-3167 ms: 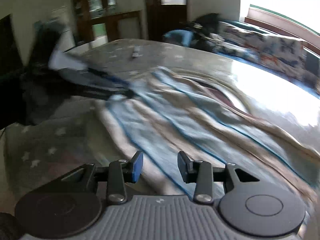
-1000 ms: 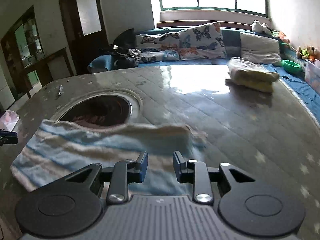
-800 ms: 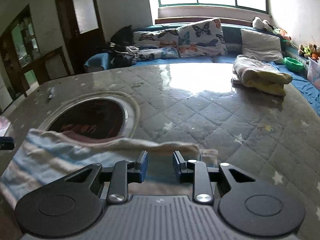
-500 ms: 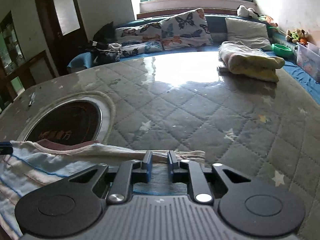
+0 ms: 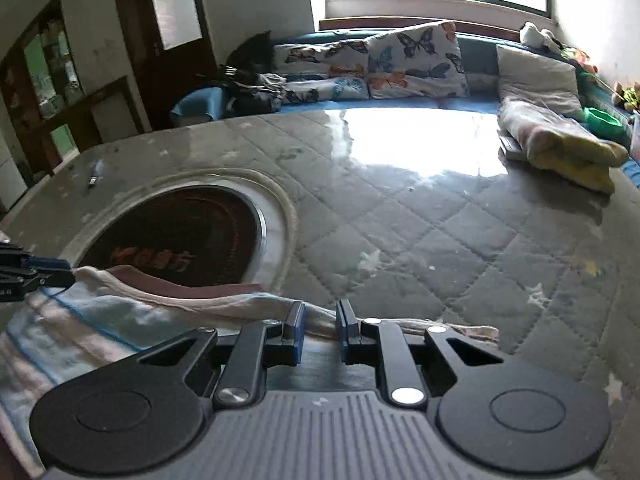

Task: Fold clothes

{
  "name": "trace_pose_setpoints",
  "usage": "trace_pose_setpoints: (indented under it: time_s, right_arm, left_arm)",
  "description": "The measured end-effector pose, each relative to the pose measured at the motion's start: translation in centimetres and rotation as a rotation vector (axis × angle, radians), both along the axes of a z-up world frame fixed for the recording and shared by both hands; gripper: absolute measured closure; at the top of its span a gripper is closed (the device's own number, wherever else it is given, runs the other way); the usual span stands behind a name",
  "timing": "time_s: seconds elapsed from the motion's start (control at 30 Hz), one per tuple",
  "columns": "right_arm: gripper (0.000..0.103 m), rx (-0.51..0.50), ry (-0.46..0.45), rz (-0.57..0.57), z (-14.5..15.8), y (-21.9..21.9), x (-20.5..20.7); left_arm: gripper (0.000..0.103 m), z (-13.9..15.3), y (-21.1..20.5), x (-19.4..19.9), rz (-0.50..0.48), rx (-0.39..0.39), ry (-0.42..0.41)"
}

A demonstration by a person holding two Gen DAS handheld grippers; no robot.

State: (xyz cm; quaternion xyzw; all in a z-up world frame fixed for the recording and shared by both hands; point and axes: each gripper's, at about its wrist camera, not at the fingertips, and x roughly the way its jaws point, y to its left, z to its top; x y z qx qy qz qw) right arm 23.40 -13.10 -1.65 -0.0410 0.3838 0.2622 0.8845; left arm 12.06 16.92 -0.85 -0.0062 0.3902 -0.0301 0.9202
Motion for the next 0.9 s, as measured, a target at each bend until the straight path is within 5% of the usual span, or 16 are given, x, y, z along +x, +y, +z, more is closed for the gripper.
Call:
trace_pose_setpoints:
  time_s: [0.17, 0.37, 0.7, 0.9]
  right_arm:
    - [0.088, -0.014, -0.021, 0.002, 0.6, 0.3, -0.1]
    - [0.087, -0.002, -0.034, 0.080, 1.5, 2.0, -0.9]
    - [0.086, -0.024, -0.023, 0.098, 1.0, 3.4, -0.9]
    - [0.086, -0.003, -0.037, 0.220, 2.0, 5.8, -3.1]
  left_arm:
    - [0.083, 0.4, 0.3, 0.1, 0.022, -0.005, -0.006]
    - [0.083, 1.7, -2.2, 0.1, -0.063, -0.035, -0.047]
    - [0.082, 0.3, -3.5, 2.3, -0.074, 0.006, -0.010]
    - [0.082, 1.0, -3.0, 1.6, -0.053, -0.006, -0.027]
